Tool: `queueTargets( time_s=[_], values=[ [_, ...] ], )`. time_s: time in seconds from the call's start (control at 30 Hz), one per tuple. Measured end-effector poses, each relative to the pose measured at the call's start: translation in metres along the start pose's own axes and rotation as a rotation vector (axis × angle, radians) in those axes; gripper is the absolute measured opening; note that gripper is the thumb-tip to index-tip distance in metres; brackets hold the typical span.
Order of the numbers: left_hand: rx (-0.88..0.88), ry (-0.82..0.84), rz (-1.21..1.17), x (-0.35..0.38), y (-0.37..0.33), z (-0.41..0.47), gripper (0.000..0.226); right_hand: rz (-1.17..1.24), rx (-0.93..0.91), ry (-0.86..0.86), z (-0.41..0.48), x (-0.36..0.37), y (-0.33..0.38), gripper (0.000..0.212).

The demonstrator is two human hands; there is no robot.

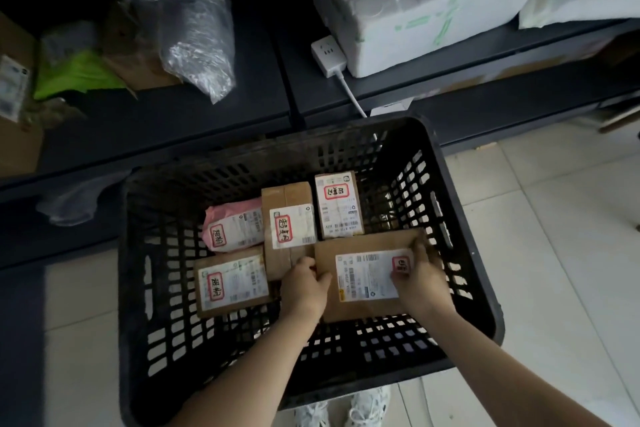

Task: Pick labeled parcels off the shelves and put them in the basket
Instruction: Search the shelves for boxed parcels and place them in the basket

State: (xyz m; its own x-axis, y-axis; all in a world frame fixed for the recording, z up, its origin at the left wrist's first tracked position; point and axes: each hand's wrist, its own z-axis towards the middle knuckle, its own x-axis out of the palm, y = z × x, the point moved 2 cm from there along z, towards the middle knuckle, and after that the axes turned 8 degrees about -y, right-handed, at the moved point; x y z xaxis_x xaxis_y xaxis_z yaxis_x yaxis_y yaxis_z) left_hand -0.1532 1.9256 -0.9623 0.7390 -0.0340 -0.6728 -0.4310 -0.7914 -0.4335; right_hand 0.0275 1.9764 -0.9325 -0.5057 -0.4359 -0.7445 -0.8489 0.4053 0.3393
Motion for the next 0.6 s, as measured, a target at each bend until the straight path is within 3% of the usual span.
queueTargets(
  time_s=[0.1, 0.2, 0.37, 0.6],
  values=[
    [0.083, -0.087, 0.053, -0.007, -0.001, -0.005, 0.041, -0.034, -0.139, 0.131, -0.003, 0.007, -0.002, 0.06],
    [0.212, -0.102, 0.132, -0.019, -0.003, -0.01, 0.038, -0.056, -0.164, 0.218, -0.01, 0.008, -0.003, 0.054],
    [0.337, -0.117, 0.253, -0.055, -0.004, -0.025, 0.032, -0.15, -0.227, 0.219, -0.025, -0.007, 0.009, 0.056],
    [0.704, -0.245, 0.726, -0.162, -0.024, -0.088, 0.029, -0.26, -0.386, 0.128, -0.08, -0.074, 0.073, 0.057]
  ],
)
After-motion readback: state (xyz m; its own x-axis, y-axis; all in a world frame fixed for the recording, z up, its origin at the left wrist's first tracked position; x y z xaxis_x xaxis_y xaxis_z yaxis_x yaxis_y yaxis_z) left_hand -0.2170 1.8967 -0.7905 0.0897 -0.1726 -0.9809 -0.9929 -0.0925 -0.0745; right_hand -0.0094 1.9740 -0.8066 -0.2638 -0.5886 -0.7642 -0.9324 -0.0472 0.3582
